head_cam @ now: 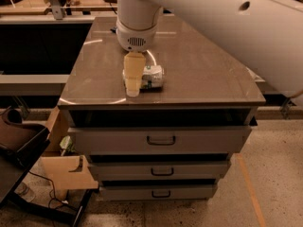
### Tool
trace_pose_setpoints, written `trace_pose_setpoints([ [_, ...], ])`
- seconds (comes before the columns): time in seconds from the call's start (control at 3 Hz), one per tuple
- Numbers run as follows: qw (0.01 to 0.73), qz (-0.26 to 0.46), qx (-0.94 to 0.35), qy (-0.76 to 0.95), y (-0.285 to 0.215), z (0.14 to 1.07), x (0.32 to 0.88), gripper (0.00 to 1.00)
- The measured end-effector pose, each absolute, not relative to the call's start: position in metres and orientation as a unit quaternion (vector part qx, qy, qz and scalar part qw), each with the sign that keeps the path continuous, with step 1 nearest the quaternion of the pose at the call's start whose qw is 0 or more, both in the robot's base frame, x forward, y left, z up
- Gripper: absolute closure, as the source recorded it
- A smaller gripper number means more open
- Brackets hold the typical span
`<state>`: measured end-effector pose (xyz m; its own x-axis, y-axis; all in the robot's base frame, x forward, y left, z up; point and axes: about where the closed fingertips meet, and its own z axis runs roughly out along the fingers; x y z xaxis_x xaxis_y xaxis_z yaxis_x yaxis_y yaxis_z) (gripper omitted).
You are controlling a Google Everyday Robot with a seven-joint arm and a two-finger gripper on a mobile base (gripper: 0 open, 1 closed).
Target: Place 7up can upright
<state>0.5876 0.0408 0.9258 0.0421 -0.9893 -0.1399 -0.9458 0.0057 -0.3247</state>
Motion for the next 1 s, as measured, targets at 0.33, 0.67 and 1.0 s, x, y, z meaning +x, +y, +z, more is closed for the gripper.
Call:
trace_pose_setpoints([
  [0.33, 0.17, -0.045, -0.705, 0.687, 0.058, 0.913, 0.596, 0.0],
  [0.67, 0.163, -0.04, -0.707, 0.687, 0.068, 0.897, 0.606, 0.0],
  [1.0, 0.151, -0.041, -0.703, 0.694, 0.061, 0.883, 0.614, 0.0],
])
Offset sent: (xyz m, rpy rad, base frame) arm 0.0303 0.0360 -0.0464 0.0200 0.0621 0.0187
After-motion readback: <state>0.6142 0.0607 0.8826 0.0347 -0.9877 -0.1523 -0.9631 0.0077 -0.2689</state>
